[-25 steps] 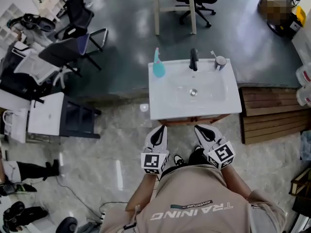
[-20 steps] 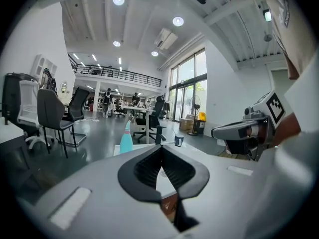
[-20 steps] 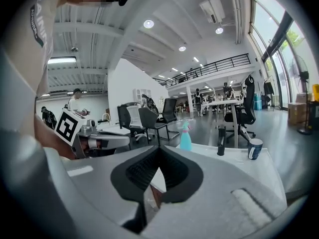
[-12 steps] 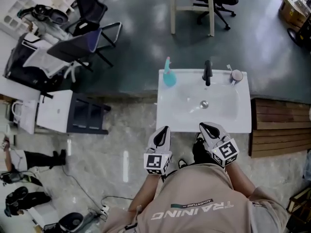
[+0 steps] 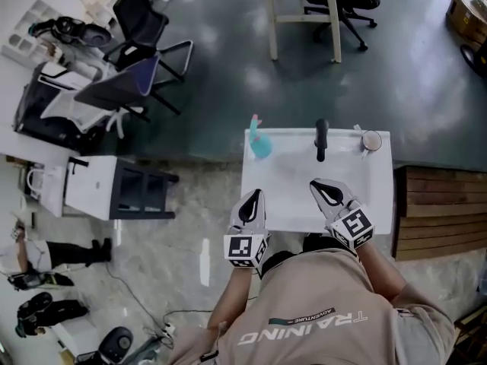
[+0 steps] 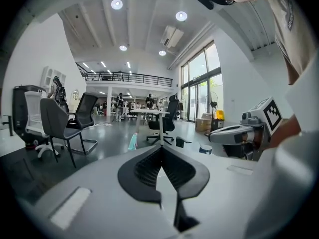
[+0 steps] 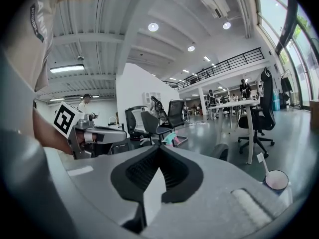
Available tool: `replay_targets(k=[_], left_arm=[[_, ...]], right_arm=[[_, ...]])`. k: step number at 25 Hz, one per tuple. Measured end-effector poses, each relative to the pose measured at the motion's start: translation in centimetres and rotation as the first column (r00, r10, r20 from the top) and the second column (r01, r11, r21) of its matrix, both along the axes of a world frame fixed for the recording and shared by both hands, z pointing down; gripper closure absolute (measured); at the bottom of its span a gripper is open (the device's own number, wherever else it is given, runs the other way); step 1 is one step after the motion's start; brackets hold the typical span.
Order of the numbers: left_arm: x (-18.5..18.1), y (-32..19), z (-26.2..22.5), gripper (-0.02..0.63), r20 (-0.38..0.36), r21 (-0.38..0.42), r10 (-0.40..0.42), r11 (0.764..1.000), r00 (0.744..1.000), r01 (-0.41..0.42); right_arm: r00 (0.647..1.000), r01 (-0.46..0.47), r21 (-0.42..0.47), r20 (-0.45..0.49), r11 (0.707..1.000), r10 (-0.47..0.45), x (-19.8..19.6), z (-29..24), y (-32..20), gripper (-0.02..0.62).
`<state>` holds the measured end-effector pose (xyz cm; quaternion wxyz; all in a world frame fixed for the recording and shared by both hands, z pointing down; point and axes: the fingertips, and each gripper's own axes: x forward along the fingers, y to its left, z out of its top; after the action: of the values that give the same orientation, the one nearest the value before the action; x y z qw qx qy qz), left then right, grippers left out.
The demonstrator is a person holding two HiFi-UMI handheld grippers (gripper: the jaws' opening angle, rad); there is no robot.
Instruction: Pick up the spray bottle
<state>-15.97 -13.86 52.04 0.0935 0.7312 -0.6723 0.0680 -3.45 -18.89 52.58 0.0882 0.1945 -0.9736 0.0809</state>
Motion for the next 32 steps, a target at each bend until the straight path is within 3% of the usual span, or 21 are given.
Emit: replay_targets(k=[14, 21, 32], left_arm=[[-1.3, -2.3, 0.8, 0.589, -0.009, -0.035, 0.037, 0.999, 0.999, -0.038], [-4.1, -4.1, 1.6, 0.587, -0.003, -0.023, 0.078, 0.997, 0.997, -0.078], [-7.0, -9.1, 6.4, 0.559, -0.055, -0.083, 0.105, 0.991, 0.993, -0.109]], right_arm=[[0.999, -0.045, -0.026, -0.017, 0.999, 0.045, -0.5, 0.1, -1.6, 0.592], [0.989, -0.148, -0.005, -0.021, 0.989, 0.148, -0.9, -1.2, -1.3, 0.592], [0.969, -0.239, 0.017, -0.056, 0.971, 0.239, -1.0, -1.5, -2.2, 0.592]])
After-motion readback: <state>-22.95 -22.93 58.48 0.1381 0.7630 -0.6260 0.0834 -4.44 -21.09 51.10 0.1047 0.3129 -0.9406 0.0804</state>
